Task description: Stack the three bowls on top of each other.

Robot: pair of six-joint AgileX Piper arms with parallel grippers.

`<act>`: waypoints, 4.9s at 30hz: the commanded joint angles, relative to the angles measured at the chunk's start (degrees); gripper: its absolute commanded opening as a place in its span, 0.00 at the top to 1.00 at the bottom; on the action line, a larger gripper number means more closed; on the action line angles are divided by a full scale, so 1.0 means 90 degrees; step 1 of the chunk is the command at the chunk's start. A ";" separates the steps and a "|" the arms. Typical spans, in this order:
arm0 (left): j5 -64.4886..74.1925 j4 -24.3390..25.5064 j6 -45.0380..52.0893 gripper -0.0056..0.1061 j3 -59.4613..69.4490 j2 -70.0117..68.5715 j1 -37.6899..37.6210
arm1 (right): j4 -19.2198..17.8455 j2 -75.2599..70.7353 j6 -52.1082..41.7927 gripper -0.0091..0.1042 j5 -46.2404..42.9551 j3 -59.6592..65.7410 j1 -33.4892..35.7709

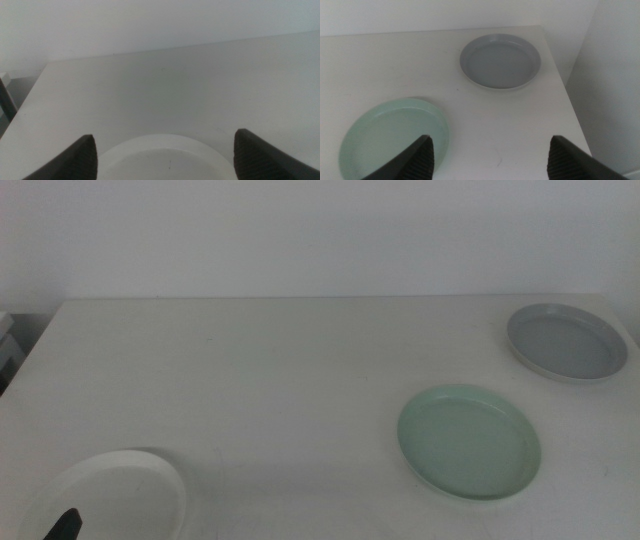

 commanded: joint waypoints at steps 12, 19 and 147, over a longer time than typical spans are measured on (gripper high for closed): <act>-0.0492 -0.0096 -0.0078 0.01 -0.0025 -0.0086 0.0006 | 0.1652 0.3411 -0.0915 0.41 0.1470 -0.2850 0.0008; -0.0492 -0.0096 -0.0078 0.01 -0.0025 -0.0086 0.0006 | 0.1833 0.4774 -0.0908 0.41 0.1209 -0.2921 0.0008; -0.0492 -0.0096 -0.0078 0.01 -0.0025 -0.0086 0.0006 | 0.1652 1.0944 -0.1012 0.40 0.1528 -0.9110 -0.2142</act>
